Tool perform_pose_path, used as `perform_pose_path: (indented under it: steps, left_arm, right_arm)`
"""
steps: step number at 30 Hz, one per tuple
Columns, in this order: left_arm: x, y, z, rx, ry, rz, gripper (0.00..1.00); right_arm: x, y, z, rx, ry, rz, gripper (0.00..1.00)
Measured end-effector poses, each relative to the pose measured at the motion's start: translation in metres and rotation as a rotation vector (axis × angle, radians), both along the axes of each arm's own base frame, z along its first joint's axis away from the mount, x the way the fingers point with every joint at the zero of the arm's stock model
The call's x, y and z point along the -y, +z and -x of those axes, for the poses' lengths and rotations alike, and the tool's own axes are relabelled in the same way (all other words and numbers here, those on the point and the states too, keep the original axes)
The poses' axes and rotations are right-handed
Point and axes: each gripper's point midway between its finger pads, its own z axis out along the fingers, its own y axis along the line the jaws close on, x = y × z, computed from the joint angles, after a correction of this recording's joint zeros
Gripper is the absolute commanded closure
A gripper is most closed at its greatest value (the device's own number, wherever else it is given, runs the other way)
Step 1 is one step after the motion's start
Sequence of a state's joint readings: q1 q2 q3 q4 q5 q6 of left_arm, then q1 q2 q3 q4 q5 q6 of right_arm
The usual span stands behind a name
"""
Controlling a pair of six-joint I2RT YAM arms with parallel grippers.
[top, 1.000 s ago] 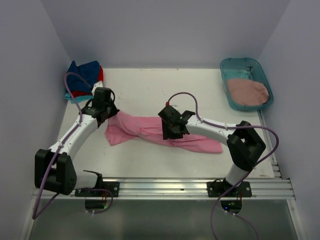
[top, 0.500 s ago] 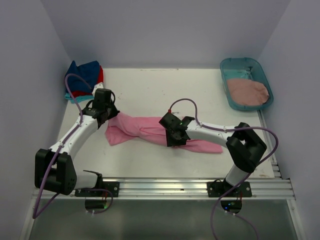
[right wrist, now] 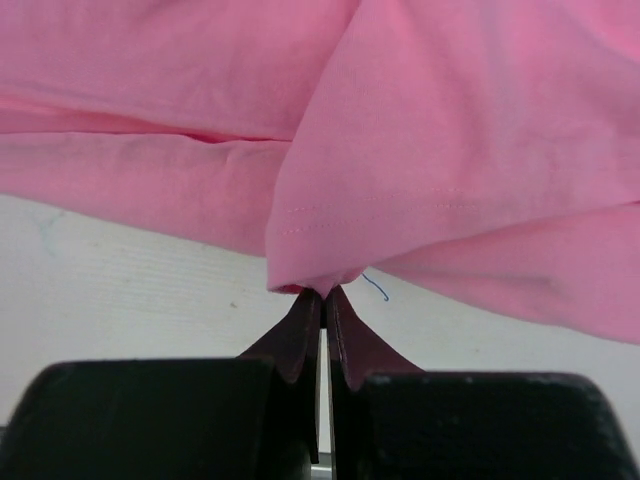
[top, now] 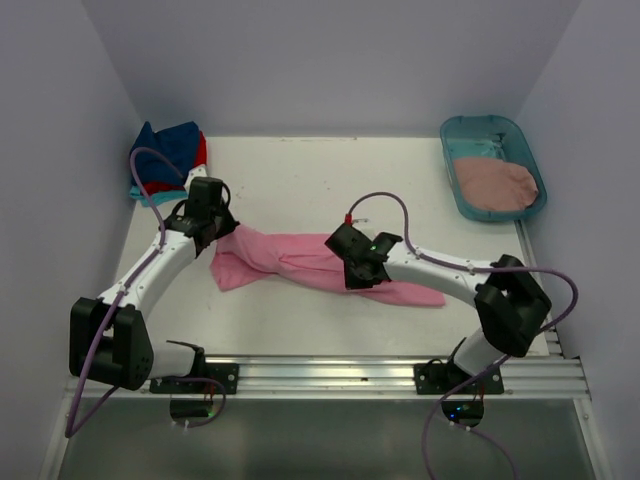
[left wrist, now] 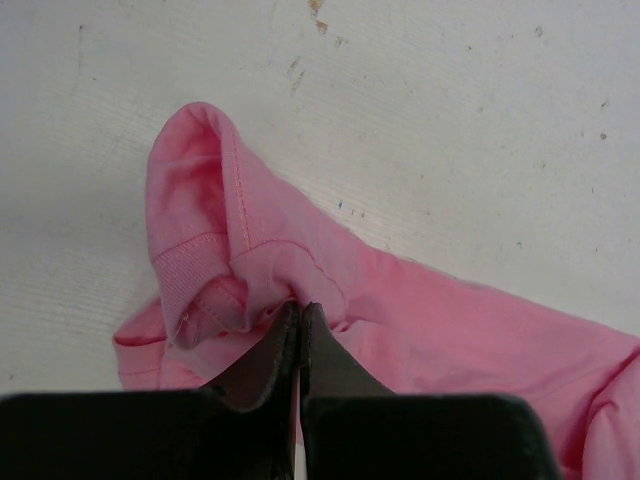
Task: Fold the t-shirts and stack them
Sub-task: Flatten out the tshirt
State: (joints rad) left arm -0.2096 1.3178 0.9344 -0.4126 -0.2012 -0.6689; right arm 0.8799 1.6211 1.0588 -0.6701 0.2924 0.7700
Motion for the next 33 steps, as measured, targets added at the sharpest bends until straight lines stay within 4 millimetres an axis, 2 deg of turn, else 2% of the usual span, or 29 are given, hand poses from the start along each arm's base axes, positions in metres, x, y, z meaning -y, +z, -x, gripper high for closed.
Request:
perform_pose_path:
  steps: [3, 8, 11, 15, 19, 24, 26, 27, 29, 30, 33]
  left_arm:
    - [0.000, 0.000, 0.000, 0.001, -0.003, 0.002, 1.00]
    - [0.004, 0.005, 0.002, 0.008, -0.035, 0.009, 1.00]
    - [0.008, 0.012, 0.007, 0.020, -0.076, 0.014, 1.00]
    - [0.007, 0.030, 0.017, 0.049, -0.114, -0.002, 1.00]
    - [0.003, 0.062, 0.030, 0.127, -0.134, -0.011, 1.00]
    - [0.002, 0.121, 0.053, 0.311, -0.159, 0.013, 1.00]
    - [0.004, 0.148, 0.067, 0.409, -0.184, 0.039, 0.88]
    - [0.006, 0.165, 0.077, 0.474, -0.203, 0.056, 0.74]
    - [0.008, 0.205, 0.100, 0.642, -0.243, 0.085, 0.63]
    - [0.008, 0.222, 0.111, 0.720, -0.256, 0.095, 0.52]
    - [0.003, 0.262, 0.138, 0.876, -0.258, 0.105, 0.47]
  right_arm:
    - [0.005, 0.032, -0.004, 0.070, -0.011, -0.036, 1.00]
    - [0.022, 0.114, -0.017, 0.273, -0.079, -0.113, 1.00]
    - [0.046, 0.172, -0.023, 0.426, -0.179, -0.165, 1.00]
    - [0.091, 0.224, -0.020, 0.581, -0.340, -0.184, 1.00]
    - [0.128, 0.237, -0.012, 0.645, -0.439, -0.146, 1.00]
    - [0.145, 0.234, -0.006, 0.658, -0.480, -0.103, 1.00]
    - [0.149, 0.231, -0.005, 0.658, -0.485, -0.088, 1.00]
    - [0.151, 0.230, -0.004, 0.658, -0.488, -0.083, 1.00]
    - [0.154, 0.231, -0.002, 0.660, -0.491, -0.077, 1.00]
    - [0.156, 0.232, -0.001, 0.667, -0.496, -0.076, 1.00]
    - [0.161, 0.235, 0.001, 0.680, -0.504, -0.079, 1.00]
